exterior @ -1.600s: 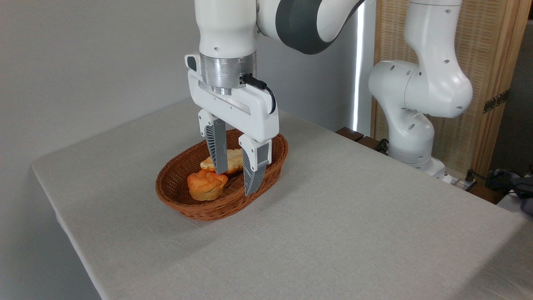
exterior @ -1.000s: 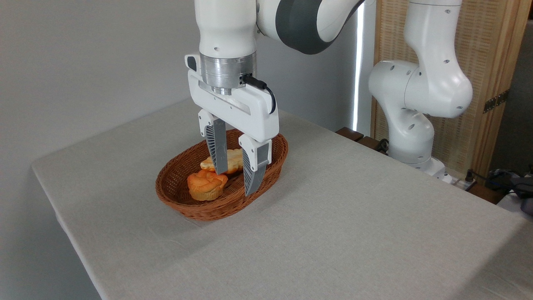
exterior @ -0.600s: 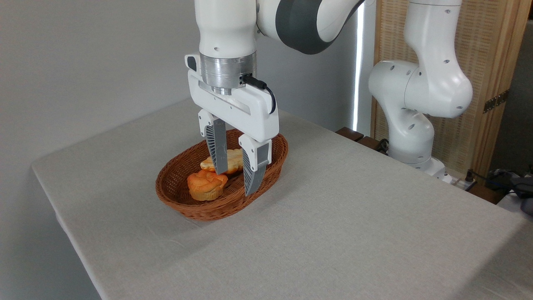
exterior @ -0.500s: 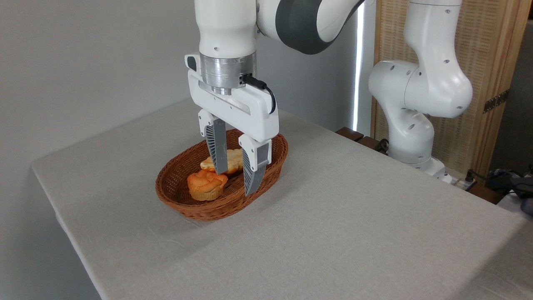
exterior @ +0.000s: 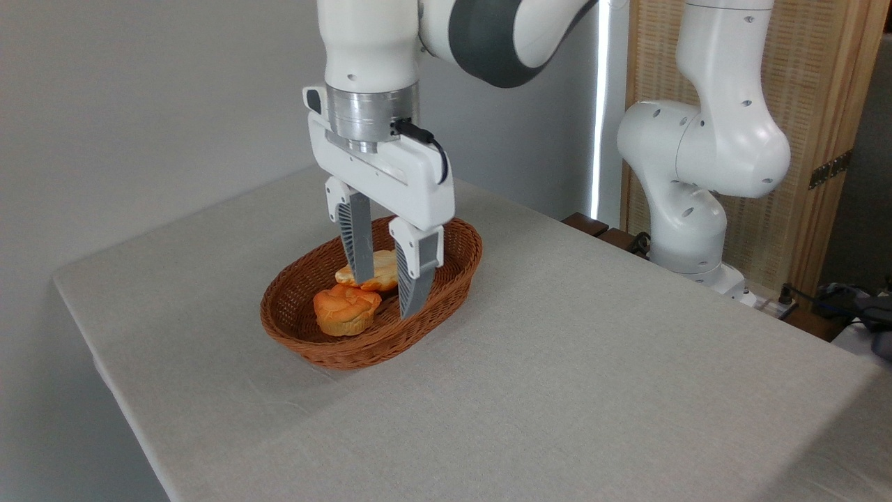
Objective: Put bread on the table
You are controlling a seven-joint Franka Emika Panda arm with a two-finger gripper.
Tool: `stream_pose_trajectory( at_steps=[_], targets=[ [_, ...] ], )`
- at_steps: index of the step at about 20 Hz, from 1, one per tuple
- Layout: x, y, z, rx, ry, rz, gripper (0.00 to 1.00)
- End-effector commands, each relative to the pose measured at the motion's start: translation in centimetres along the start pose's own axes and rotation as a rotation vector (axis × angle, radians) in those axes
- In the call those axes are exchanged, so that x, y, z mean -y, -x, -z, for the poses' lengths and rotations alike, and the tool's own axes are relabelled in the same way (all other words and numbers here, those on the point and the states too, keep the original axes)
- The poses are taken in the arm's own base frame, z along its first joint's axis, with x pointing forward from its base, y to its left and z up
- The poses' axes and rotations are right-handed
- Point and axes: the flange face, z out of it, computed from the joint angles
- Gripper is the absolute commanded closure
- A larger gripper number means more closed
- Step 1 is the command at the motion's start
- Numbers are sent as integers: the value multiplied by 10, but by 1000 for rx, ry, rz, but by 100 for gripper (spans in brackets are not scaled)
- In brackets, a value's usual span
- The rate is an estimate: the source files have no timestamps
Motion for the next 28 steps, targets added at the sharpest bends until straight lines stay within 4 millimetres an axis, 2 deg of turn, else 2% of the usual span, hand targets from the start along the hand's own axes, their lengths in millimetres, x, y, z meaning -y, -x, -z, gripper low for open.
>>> stream_pose_trajectory(
  at_steps=[1,5,8,14,16,21,28],
  targets=[
    [-36,-18,7,-8,7,11,0],
    [-66,-26,4,-6,14,6,0],
    [-88,-33,-8,13,27,-6,0],
    [-111,-37,-23,40,42,63,0],
    [-124,-44,-29,14,32,104,0],
    [-142,-47,-49,9,20,103,0],
    [-150,-55,-60,2,15,90,0]
  ],
)
